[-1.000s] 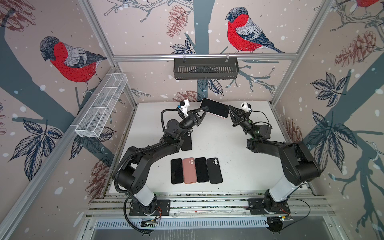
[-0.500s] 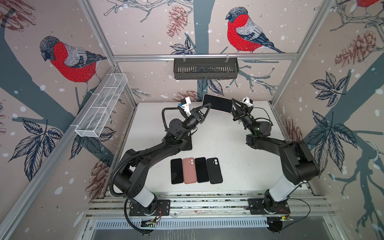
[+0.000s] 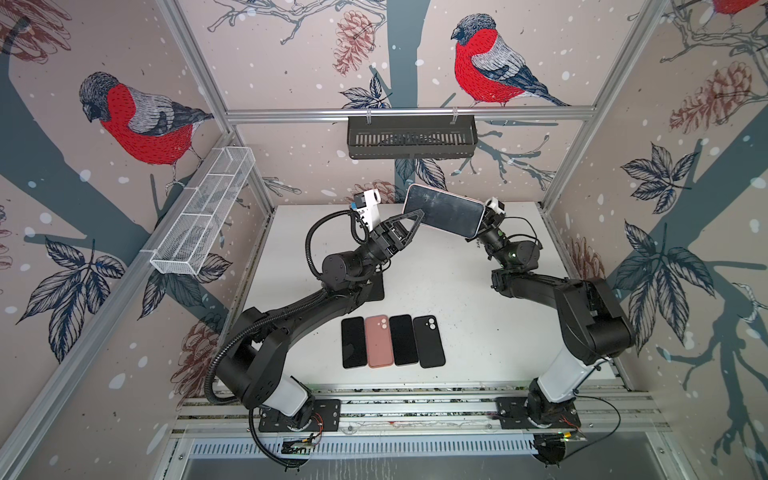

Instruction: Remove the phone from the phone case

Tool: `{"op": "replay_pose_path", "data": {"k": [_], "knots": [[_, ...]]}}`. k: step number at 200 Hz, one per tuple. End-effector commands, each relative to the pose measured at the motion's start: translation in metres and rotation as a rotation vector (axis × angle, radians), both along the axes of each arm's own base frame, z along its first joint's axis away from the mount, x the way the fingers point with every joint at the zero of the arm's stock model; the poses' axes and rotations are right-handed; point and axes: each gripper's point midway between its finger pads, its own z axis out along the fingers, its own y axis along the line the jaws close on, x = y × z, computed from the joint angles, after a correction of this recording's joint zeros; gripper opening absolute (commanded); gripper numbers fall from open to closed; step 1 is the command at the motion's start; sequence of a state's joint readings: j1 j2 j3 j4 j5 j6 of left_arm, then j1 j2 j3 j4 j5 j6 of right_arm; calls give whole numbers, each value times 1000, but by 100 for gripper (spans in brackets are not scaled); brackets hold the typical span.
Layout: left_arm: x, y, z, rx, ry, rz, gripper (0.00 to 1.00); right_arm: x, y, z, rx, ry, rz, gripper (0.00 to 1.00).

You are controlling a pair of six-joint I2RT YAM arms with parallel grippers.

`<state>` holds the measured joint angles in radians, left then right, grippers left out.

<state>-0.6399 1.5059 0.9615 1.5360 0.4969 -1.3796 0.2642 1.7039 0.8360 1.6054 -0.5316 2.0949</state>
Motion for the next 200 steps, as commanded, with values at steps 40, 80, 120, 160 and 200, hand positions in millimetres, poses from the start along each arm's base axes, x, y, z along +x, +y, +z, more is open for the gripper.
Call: {"op": "replay_pose_path", "data": {"k": [40, 80, 120, 160, 200], "knots": [[11, -15, 5, 195, 76, -5, 0, -62, -37, 22, -163, -311, -75, 65], [45, -13, -25, 420, 205, 22, 0, -59, -42, -24, -560, -262, -173, 69], [60, -16, -40, 453, 254, -42, 0, -88, -32, -16, -721, -382, -198, 72], [64, -20, -52, 408, 284, -95, 0, -114, -12, -4, -671, -489, -139, 72], [61, -18, -52, 389, 277, -101, 0, -114, -4, -9, -654, -478, -113, 71]]}}
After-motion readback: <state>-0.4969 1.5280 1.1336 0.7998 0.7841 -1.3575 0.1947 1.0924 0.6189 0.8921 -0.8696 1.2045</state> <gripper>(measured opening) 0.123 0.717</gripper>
